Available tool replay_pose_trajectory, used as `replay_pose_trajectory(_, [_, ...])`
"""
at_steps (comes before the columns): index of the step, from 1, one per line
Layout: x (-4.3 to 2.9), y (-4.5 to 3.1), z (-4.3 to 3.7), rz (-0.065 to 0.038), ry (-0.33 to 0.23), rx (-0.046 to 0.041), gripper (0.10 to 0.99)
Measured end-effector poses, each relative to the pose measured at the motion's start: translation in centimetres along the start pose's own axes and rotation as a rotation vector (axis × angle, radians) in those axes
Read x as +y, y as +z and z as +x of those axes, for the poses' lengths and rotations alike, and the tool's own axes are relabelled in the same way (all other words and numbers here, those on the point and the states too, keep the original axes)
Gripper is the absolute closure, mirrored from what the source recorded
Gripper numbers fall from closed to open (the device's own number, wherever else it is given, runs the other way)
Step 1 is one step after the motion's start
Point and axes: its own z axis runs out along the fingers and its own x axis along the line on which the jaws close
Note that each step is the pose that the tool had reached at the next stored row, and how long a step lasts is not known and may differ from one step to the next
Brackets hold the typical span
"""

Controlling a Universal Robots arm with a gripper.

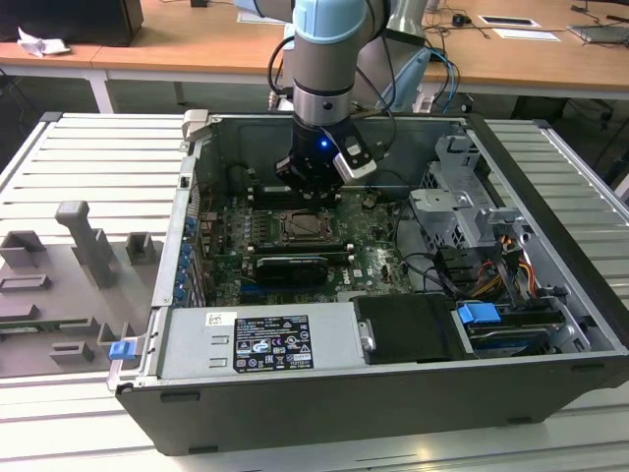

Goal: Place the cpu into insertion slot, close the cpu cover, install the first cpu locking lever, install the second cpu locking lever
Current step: 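Install the first cpu locking lever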

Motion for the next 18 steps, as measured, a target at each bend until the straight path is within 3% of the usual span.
replay_pose_trajectory(2, [0.01,0.02,0.0,0.002,0.0,-0.0002,0.98])
replay_pose_trajectory(3, [-0.01,0.13,0.0,0.016,0.0,0.0011,0.98])
replay_pose_trajectory(7, [-0.01,0.2,-0.02,0.027,-0.001,0.0012,0.98])
replay_pose_trajectory(11, [-0.03,0.42,-0.07,0.028,0.0,0.0017,0.98])
replay_pose_trajectory(15, [0.01,0.47,-0.1,0.016,0.0,0.0006,0.98])
replay_pose_trajectory(18, [0.05,0.19,-0.13,0.014,0.0,-0.0002,0.98])
